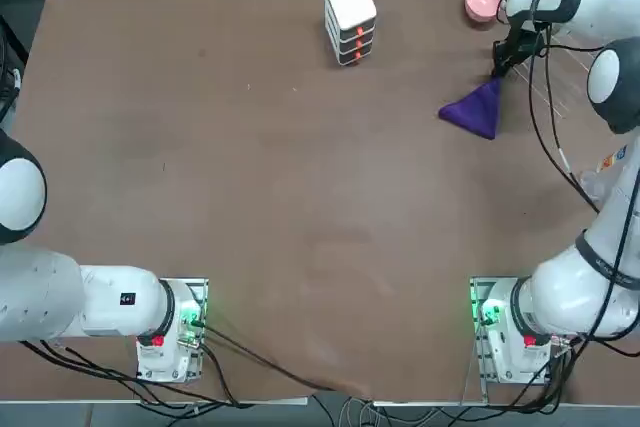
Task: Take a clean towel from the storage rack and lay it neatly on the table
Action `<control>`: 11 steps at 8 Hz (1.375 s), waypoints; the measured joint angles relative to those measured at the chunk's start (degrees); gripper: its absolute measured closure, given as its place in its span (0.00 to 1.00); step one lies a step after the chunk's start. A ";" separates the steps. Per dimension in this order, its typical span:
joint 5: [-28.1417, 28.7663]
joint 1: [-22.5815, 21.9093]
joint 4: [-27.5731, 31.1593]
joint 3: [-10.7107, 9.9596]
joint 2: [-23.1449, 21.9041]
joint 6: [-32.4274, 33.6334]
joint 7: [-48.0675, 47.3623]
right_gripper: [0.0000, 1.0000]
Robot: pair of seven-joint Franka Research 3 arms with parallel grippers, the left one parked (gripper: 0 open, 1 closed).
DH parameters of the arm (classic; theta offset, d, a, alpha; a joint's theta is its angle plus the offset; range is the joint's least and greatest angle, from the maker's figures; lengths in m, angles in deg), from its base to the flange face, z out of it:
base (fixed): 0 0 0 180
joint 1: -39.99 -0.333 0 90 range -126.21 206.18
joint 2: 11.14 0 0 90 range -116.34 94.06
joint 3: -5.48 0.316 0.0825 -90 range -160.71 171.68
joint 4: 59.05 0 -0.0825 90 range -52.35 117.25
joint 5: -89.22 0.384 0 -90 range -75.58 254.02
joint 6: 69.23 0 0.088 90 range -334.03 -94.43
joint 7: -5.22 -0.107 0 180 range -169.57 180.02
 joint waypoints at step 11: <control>0.14 -0.15 -0.46 2.72 -8.27 30.12 0.73 0.98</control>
